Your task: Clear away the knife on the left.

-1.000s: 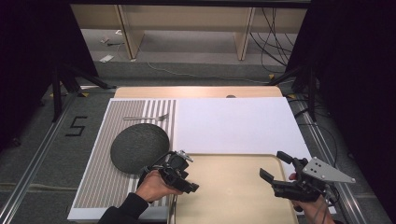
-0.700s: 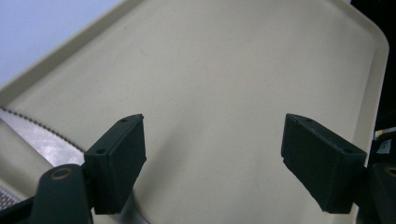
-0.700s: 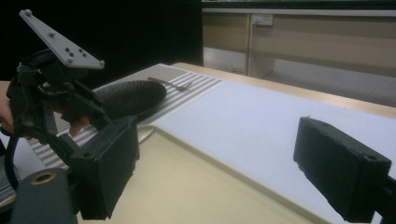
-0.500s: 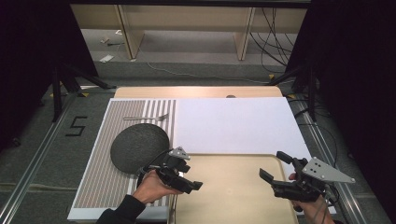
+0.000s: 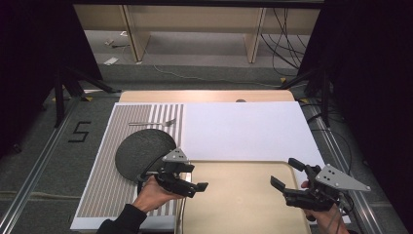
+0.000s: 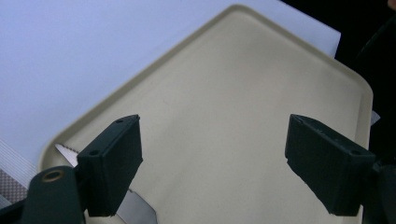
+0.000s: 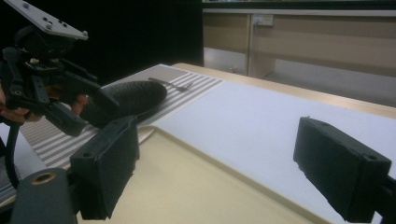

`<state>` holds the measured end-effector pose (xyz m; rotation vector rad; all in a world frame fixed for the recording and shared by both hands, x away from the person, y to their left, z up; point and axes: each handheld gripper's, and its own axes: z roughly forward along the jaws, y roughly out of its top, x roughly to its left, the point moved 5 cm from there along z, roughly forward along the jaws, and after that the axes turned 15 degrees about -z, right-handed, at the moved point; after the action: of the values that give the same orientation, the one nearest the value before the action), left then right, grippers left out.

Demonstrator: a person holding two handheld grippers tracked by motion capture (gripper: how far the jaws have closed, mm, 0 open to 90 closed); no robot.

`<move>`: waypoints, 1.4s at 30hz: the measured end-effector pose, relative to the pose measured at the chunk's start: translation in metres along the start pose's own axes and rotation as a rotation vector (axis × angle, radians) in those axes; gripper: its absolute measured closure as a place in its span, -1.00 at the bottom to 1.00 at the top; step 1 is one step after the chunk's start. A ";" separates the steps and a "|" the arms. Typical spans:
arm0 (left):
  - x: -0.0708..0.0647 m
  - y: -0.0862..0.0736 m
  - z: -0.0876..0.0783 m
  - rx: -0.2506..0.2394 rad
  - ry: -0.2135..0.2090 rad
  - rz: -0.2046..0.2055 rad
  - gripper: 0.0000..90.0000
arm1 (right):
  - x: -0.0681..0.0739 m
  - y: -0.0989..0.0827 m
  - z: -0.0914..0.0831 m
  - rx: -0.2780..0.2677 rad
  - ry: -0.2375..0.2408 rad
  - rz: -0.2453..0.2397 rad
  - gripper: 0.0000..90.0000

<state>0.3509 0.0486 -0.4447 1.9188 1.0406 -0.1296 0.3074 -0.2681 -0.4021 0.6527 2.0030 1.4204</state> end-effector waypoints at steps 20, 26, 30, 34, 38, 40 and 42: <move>0.006 0.004 -0.033 -0.278 0.000 0.032 -0.58 | 0.000 0.000 0.000 -0.003 -0.002 -0.003 -0.66; 0.010 -0.002 -0.037 -0.277 0.036 0.047 -0.58 | 0.000 0.000 0.000 -0.002 -0.001 -0.002 -0.66; 0.010 -0.006 -0.039 -0.274 0.043 0.057 -0.58 | 0.000 0.000 -0.001 -0.002 -0.001 -0.003 -0.66; 0.008 -0.009 -0.040 -0.274 0.037 0.063 -0.58 | 0.000 0.000 -0.001 -0.004 -0.001 -0.003 -0.66; 0.004 -0.010 -0.043 -0.287 0.026 0.069 -0.59 | 0.000 0.001 -0.002 -0.006 -0.003 -0.004 -0.66; 0.003 -0.010 -0.045 -0.291 0.025 0.068 -0.59 | 0.000 0.000 -0.002 -0.001 -0.003 -0.003 -0.66; 0.003 -0.011 -0.046 -0.297 0.027 0.071 -0.59 | 0.000 0.000 -0.002 -0.006 -0.005 -0.002 -0.66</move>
<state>0.3306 0.0884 -0.4271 1.6879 0.9505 0.0876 0.3062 -0.2697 -0.4010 0.6506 1.9947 1.4218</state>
